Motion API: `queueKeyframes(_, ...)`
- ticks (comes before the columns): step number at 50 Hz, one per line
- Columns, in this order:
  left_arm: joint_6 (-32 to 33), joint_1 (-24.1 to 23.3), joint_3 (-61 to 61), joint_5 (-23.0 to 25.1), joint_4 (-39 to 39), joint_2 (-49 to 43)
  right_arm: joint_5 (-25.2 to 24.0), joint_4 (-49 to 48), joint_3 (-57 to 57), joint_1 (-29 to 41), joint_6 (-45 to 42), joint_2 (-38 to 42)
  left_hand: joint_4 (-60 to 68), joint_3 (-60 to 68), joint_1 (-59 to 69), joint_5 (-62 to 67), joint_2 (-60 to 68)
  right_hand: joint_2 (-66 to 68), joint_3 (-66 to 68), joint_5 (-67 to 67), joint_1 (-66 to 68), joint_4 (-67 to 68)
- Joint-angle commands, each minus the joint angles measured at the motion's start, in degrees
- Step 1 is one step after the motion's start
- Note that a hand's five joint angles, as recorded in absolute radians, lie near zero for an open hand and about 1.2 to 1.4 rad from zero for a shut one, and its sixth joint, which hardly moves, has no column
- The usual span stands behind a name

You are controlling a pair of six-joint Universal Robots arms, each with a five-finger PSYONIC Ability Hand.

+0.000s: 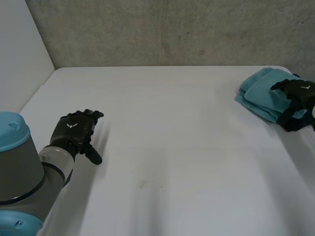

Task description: Fold the laundry.

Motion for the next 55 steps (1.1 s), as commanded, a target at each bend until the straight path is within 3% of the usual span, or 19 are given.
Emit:
queueKeyframes(1, 0.0, 0.1, -0.2, 0.1, 0.1, 0.0, 2.6, -7.5, 0.6, 1.0, -0.5, 3.2, 0.5, 0.0, 0.8, -0.7, 0.4, -2.4, -2.2, -3.9, -1.5, -3.2)
queueKeyframes(11, -0.1, 0.3, -0.4, 0.5, 0.1, 0.0, 5.5, -12.4, 4.3, 3.9, -1.0, 2.9, 0.5, 0.0, 0.8, -0.7, 0.4, -2.4, -2.2, -3.9, -1.5, -3.2)
queueKeyframes(18, 0.0, 0.1, -0.3, 0.4, 1.3, 2.2, 6.3, -22.5, 15.9, 9.0, -1.1, -8.8, -0.2, -0.6, 0.1, -1.3, -0.3, -2.4, -2.2, -3.9, -1.5, -3.2)
queueKeyframes(23, 0.0, 0.5, 0.8, 0.4, 2.0, 5.5, 11.1, -28.6, 21.7, 15.9, 0.6, -17.7, -1.0, -1.5, -0.7, -2.2, -1.1, -2.4, -2.2, -3.9, -1.5, -3.2)
queueKeyframes(30, 0.0, 0.1, 3.5, 0.1, 1.8, 8.3, 21.6, -24.3, 23.5, 27.7, 3.8, -22.3, -1.5, -2.0, -1.2, -2.7, -1.6, -2.4, -2.2, -3.9, -1.5, -3.2)
queueKeyframes(40, -0.2, -2.2, 7.9, 0.0, 1.3, 10.0, 31.4, -14.5, 23.8, 39.0, 8.3, -23.2, -1.4, -1.8, -1.1, -2.5, -1.4, -2.4, -2.2, -3.9, -1.5, -3.2)
queueKeyframes(48, -0.4, -5.3, 11.8, 0.1, -0.6, 9.0, 37.9, -14.3, 24.3, 40.8, 9.3, -26.1, -1.4, -1.8, -1.1, -2.5, -1.4, -2.4, -2.2, -3.9, -1.5, -3.2)
queueKeyframes(55, -1.7, -5.1, 12.4, 0.1, -1.0, 8.5, 38.2, -14.5, 25.6, 40.5, 9.4, -27.3, -1.4, -1.8, -1.1, -2.5, -1.4, -2.4, -2.2, -3.9, -1.5, -3.2)
